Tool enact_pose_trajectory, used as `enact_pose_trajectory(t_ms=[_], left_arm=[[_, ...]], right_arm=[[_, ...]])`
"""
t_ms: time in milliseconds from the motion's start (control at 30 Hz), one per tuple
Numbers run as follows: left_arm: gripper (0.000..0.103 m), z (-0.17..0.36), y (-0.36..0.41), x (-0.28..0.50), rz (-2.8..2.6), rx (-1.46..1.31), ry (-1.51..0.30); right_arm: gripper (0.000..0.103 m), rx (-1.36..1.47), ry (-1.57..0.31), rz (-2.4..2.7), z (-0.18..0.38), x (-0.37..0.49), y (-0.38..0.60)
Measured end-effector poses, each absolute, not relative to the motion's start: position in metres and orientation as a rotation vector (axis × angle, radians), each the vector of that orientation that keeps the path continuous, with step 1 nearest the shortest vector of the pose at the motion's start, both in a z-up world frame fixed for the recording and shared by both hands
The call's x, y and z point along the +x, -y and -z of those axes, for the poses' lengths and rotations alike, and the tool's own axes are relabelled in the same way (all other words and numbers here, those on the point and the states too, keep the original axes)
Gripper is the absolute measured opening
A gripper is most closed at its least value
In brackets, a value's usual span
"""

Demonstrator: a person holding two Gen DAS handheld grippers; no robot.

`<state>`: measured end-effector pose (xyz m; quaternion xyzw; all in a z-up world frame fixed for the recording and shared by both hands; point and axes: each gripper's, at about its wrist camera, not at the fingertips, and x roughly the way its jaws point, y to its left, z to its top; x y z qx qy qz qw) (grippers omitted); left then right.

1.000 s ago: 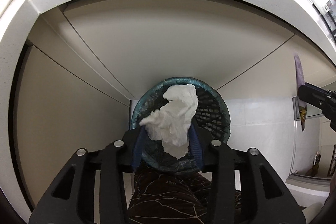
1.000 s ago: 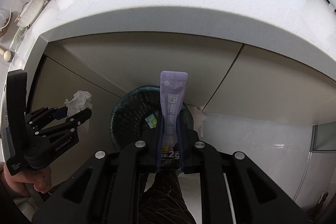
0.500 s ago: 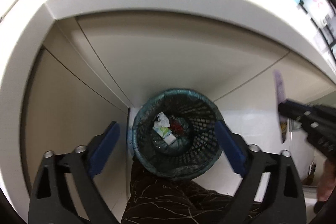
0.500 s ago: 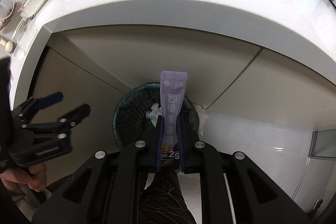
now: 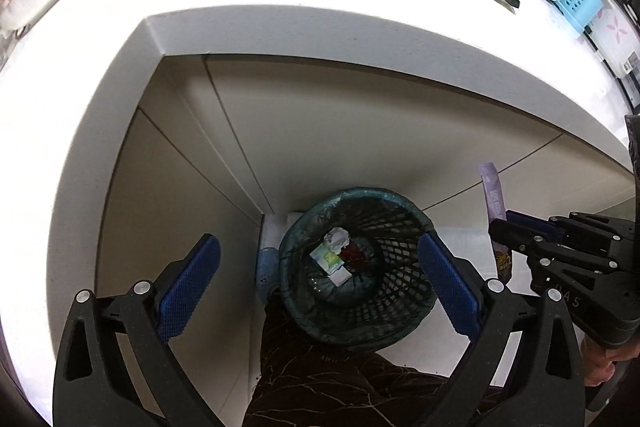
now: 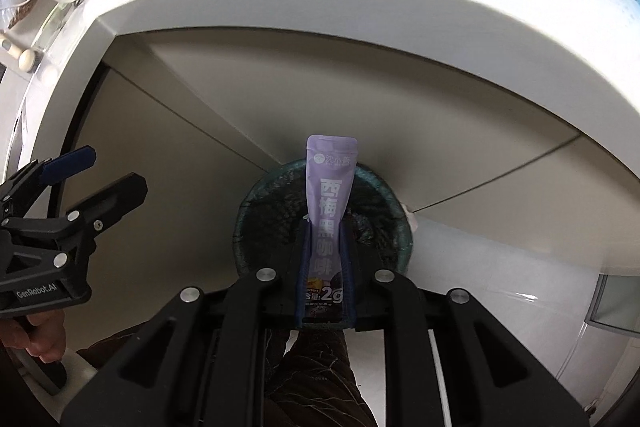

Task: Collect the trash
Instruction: 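Open the left tool over the bin while the right tool releases the purple packet, then raise both tools over the counter toward the clear bag and yellow snack bag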

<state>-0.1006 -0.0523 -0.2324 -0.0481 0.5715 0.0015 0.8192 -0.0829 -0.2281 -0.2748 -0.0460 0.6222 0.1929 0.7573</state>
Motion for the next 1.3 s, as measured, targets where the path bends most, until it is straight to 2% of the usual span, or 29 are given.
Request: enact_pose_trajectory(t_ms=[100,167,433,600,933,1300], left_arm=[[0.097,0.232,0.048,-0.101,-0.009,-0.104,-1.22],[0.097,0.232,0.046,-0.102,-0.012,-0.106,-1.222],[0.097,0.233,0.042,-0.101,-0.023,-0.12,-1.227],[0.097,0.231,0.043,-0.101,-0.025,-0.117,-1.222],[0.097,0.192,0.047,-0.09,-0.01,-0.119,-1.151],[0.097,0.123,0.051,-0.069,0.028,-0.147,-1.077]], right_arm=[[0.019,-0.119,-1.354,-0.431,0.276,-0.083,0.222],[0.029,-0.127,-1.351,-0.432,0.278,-0.081,0.218],[0.055,-0.118,-1.333,-0.404,0.276,-0.081,0.224],[0.064,-0.108,-1.335,-0.383,0.27,-0.08,0.233],[0.093,-0.061,-1.185,-0.302,0.196,-0.073,0.265],[0.095,-0.025,-1.048,-0.198,0.126,-0.054,0.291]])
